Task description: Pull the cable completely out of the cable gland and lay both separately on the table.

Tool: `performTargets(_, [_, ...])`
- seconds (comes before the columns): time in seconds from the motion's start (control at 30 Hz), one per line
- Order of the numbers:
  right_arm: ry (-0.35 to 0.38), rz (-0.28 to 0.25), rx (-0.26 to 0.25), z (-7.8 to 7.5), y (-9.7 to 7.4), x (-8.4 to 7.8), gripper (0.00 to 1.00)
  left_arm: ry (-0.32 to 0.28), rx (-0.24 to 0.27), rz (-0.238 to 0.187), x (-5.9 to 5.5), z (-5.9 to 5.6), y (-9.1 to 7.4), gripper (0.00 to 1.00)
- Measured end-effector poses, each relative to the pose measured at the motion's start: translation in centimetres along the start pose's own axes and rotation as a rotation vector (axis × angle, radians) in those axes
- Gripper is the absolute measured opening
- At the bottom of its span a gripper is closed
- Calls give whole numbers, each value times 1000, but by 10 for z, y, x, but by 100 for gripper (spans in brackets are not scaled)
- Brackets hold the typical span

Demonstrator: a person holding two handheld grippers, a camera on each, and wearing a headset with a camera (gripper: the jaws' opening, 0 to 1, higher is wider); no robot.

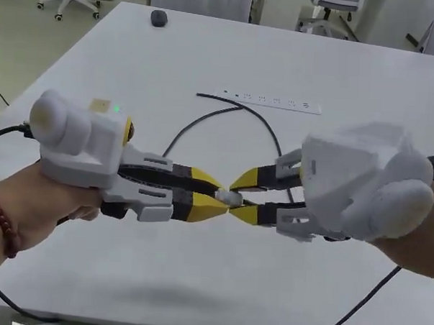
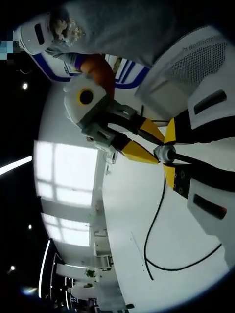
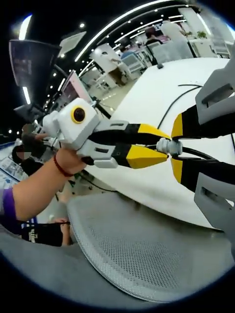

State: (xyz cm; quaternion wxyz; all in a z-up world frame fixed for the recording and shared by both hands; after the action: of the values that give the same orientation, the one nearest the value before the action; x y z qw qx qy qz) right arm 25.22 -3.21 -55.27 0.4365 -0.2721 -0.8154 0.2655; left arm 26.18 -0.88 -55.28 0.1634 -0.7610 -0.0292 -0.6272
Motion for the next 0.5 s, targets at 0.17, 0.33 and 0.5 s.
performTargets(0.17, [43,0,-1,-4,1,-3,8,-4,28,18,-4,5,0,15])
performTargets(0.33, [194,-54,11,-6,-2,-5,8,-16,40,11,-6,7,-4,15])
performTargets(0.5, [275,-100,-28,-13,-15,-4,8,-13,59,-4,-2,10,-9,15])
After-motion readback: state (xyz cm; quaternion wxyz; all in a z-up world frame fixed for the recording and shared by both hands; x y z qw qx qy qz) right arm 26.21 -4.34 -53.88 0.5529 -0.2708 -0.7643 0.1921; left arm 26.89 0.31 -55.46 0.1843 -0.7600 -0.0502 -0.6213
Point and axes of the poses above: the centre of the closed fingertips' face, and the gripper's own axes: y roughly forward along the fingers, z roughly to its left, x roughly out of its top, the point moved 2 cm from there along -y, roughly backward along the fingers, and after that the axes turned 2 degrees about x, right-handed, at the moved point
